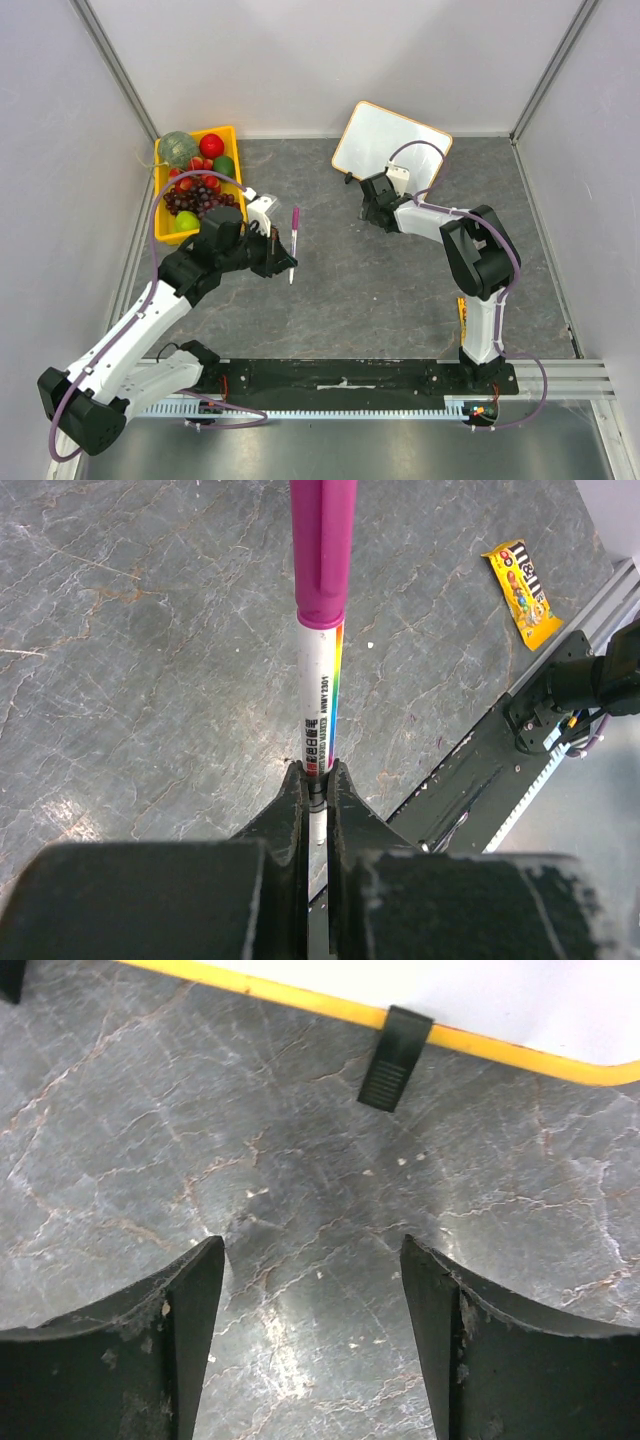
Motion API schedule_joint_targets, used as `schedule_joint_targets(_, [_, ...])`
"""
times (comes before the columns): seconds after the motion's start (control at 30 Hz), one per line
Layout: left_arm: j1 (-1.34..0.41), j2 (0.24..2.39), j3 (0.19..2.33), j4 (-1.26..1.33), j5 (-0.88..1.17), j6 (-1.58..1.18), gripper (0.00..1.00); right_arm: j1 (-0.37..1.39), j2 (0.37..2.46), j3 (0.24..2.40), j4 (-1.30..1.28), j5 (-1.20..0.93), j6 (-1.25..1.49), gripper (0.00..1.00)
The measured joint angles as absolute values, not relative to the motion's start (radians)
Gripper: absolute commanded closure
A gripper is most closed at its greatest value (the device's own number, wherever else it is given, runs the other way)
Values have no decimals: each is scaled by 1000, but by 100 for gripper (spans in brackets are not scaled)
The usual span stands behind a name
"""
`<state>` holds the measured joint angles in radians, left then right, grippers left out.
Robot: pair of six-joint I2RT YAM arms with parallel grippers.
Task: Write a sentence on the whiteboard
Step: Move the whiteboard to the corner of the board.
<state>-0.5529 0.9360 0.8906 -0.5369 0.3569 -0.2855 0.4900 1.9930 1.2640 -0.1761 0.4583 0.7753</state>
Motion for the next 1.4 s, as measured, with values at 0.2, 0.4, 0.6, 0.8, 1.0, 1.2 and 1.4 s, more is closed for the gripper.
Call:
schedule_joint_targets(0.2, [-543,948,889,-537,361,-286,98,476,2011,1285,-200,502,795,27])
schedule_joint_targets(0.4, [-511,953,888,-537,371,-286,98,424,2046,1338,-228,524,791,34])
schedule_joint_targets(0.6, [-477,953,883,-535,390,-286,98,385,2074,1381,-256,524,756,45])
schedule_joint_targets(0.8, [-453,953,883,-529,397,-286,98,379,2105,1425,-263,522,738,46])
schedule_joint_targets(1.0, [-436,955,881,-522,404,-286,98,371,2136,1468,-256,516,731,44])
schedule_joint_targets(1.2, [-419,969,879,-521,426,-286,98,352,2146,1483,-252,498,729,64])
schedule_joint_targets(1.4, [-403,974,876,-518,448,-286,98,327,2148,1487,-242,466,728,97])
